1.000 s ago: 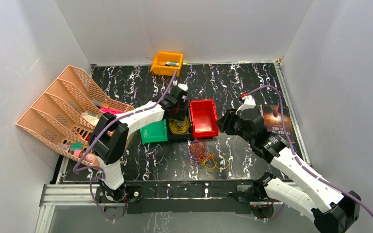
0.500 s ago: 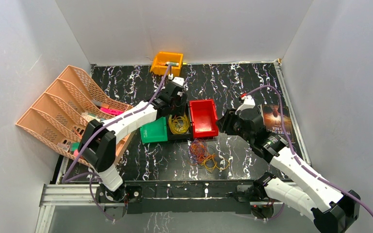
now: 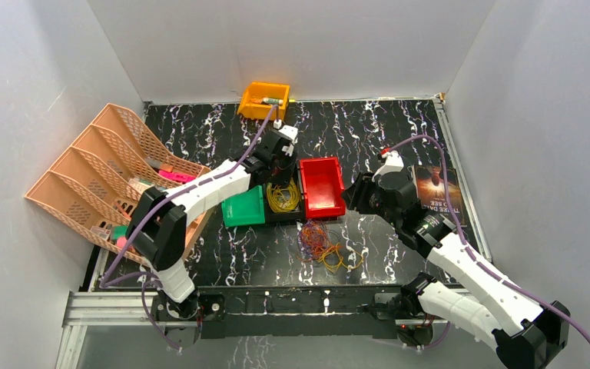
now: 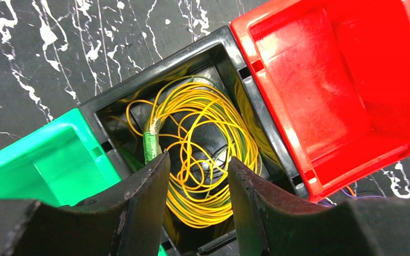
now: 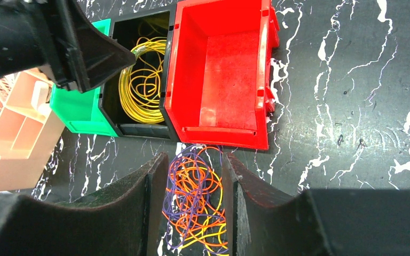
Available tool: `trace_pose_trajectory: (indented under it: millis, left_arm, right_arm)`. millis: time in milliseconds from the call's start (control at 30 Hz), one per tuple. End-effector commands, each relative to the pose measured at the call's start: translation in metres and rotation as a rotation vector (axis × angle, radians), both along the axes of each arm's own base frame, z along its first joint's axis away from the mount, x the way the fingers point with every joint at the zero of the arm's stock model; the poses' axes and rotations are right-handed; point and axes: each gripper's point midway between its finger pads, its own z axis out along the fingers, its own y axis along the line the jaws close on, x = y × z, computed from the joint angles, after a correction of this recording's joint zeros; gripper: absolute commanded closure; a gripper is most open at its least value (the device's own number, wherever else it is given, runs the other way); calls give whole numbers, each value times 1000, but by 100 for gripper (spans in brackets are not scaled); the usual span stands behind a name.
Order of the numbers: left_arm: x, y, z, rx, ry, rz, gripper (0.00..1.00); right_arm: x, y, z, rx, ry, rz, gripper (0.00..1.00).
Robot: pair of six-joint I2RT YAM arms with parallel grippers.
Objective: Untangle the cables
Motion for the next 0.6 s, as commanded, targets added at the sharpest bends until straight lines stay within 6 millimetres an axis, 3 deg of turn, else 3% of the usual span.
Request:
trace_pose_trajectory:
  millis: [0, 267, 567]
  left_arm:
    - [2, -2, -11, 20, 30, -25, 58]
    - [4, 1, -22, 51, 43, -10, 66]
    - [5, 6, -21, 65, 33, 2, 85]
  right_arm:
    - [2, -3, -1, -5, -13, -8, 50]
    - [1, -4, 1, -5, -19, -10, 50]
    - [2, -2, 1, -3, -13, -2, 50]
